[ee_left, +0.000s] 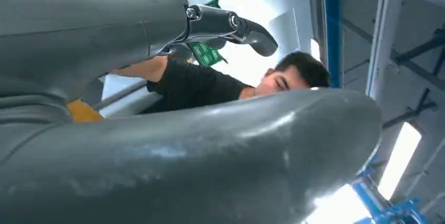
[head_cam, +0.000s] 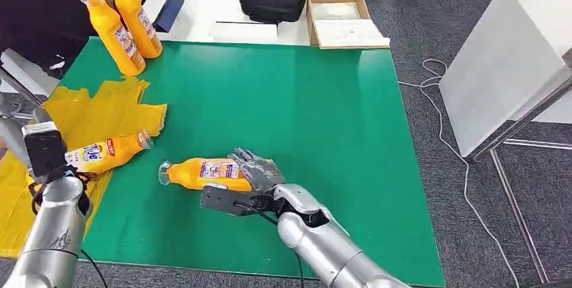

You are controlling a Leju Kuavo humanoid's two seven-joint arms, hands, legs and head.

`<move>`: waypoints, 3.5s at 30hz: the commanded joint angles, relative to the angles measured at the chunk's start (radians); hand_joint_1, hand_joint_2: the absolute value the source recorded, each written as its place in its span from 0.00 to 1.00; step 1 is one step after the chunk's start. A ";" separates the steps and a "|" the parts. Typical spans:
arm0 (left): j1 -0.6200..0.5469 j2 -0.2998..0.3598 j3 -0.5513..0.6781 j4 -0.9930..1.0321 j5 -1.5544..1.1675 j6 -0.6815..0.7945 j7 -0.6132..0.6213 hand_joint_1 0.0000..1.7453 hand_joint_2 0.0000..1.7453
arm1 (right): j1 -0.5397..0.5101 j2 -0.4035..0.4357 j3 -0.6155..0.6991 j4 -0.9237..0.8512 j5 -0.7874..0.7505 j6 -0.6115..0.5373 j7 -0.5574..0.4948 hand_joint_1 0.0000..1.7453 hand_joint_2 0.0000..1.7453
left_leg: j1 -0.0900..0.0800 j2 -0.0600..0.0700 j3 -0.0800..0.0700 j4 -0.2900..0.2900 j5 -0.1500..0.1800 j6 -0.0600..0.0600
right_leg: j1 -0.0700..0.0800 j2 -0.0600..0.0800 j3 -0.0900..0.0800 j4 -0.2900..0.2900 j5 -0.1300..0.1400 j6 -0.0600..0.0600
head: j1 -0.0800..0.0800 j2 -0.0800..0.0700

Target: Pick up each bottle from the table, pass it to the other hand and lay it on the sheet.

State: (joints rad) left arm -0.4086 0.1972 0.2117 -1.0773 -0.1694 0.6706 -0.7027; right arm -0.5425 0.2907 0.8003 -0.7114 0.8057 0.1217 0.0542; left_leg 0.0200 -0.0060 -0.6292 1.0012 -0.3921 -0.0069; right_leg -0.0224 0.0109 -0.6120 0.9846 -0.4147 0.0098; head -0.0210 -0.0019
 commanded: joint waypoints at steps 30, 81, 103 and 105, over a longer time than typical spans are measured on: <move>-0.096 -0.055 -0.044 0.014 0.062 -0.036 0.005 0.00 0.00 | -0.178 0.058 0.209 0.385 0.020 0.040 0.149 0.00 1.00 | 0.000 -0.003 0.004 0.000 -0.001 0.001 | 0.001 -0.005 0.006 -0.001 -0.002 -0.002 | 0.000 0.000; -0.144 -0.097 -0.058 0.043 0.128 -0.207 0.005 0.00 0.00 | -0.191 -0.007 0.095 0.383 0.004 -0.008 0.126 1.00 1.00 | 0.000 -0.002 0.014 -0.001 0.001 0.000 | 0.000 -0.002 0.012 -0.001 0.001 -0.004 | 0.000 0.000; -0.072 -0.142 0.072 0.064 0.249 -0.597 0.005 0.00 1.00 | -0.191 -0.142 -0.230 -0.153 0.055 0.007 0.144 1.00 1.00 | -0.001 -0.001 0.002 0.000 0.004 0.001 | 0.000 -0.001 0.005 0.000 0.003 -0.001 | 0.000 0.000; -0.075 -0.142 0.071 0.067 0.250 -0.596 0.005 0.00 1.00 | -0.191 -0.137 -0.231 -0.155 0.058 0.010 0.145 1.00 1.00 | -0.001 0.000 0.001 0.000 0.004 0.001 | 0.000 0.001 0.005 0.000 0.004 0.000 | 0.000 0.000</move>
State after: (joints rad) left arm -0.4463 0.0942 0.2544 -1.0949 0.0716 0.0878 -0.7023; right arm -0.7172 0.1694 0.6237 -0.7836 0.8564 0.1141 0.2083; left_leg 0.0196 -0.0043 -0.6284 1.0012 -0.3883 -0.0061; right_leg -0.0225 0.0138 -0.6084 0.9845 -0.4103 0.0103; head -0.0214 -0.0019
